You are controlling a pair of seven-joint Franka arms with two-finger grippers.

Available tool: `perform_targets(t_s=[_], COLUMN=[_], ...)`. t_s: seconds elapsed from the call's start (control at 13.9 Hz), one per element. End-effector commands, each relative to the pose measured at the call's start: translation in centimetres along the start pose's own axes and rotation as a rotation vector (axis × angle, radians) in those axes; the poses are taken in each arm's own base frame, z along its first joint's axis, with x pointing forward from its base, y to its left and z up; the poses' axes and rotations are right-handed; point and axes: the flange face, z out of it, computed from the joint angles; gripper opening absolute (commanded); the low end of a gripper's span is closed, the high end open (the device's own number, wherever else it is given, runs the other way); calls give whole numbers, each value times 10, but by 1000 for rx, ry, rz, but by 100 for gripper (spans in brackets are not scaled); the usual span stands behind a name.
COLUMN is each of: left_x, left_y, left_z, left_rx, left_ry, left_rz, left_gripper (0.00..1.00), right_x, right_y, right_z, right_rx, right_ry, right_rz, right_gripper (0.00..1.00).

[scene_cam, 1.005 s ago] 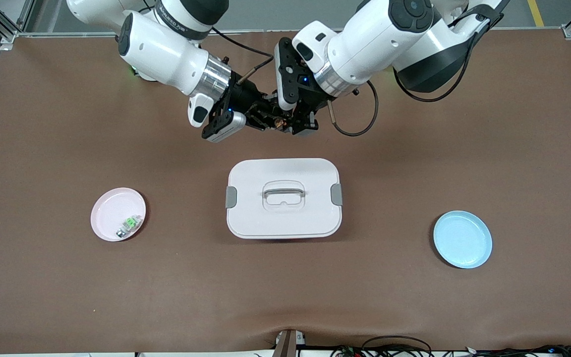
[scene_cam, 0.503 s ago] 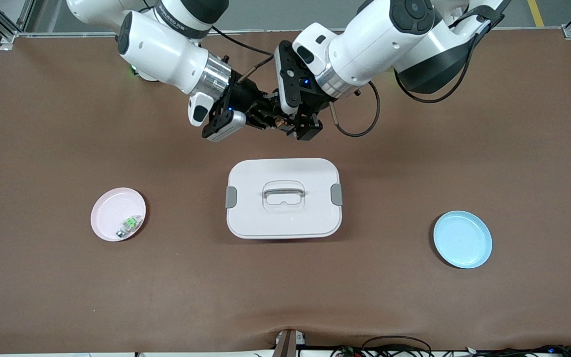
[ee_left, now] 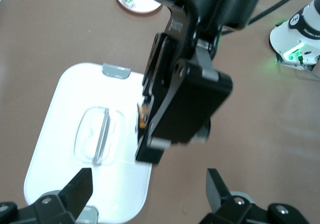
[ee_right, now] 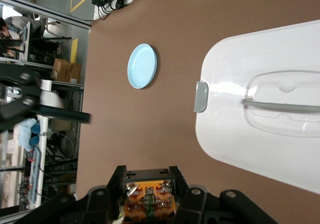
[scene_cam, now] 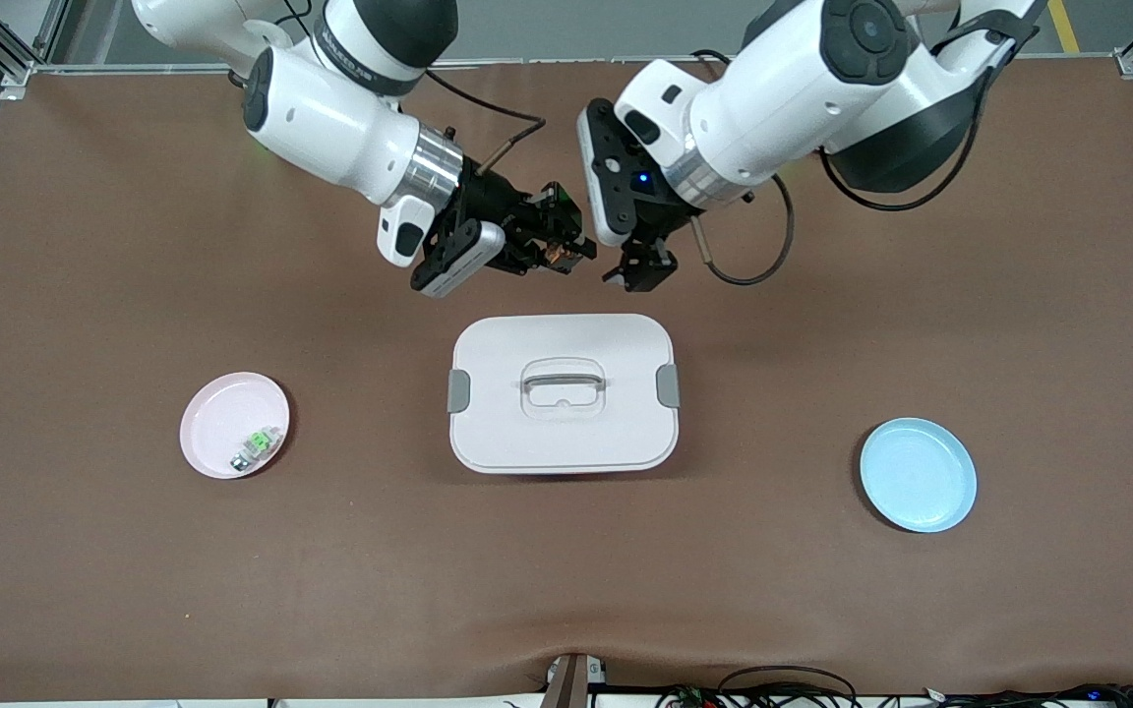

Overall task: Transfer orange switch to right arm and place
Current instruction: 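Carry the switch to the white plate while the left gripper withdraws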

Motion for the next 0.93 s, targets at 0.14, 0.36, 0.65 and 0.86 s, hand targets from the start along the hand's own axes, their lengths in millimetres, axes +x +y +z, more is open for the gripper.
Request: perform_targets(t_s=[0.14, 0.36, 0.65, 0.86], left_x=[-20, -36, -61, -78], left_y=[-8, -21, -46, -64], left_z=[-19, -25, -37, -43], left_rx=[8, 2, 16, 28], left_ry=[-50, -71, -69, -68], left_rz=[-59, -125, -207, -266], left_gripper=[100, 100, 100, 100], right_x=[20, 24, 47, 57], right_y=[43, 78, 159, 212], right_z=[-12, -27, -74, -109], right_rx=[-129, -216, -284, -373], right_ry=[-87, -216, -338, -435], right_rz=[-181, -302, -582, -725], right_gripper=[0, 0, 0, 0])
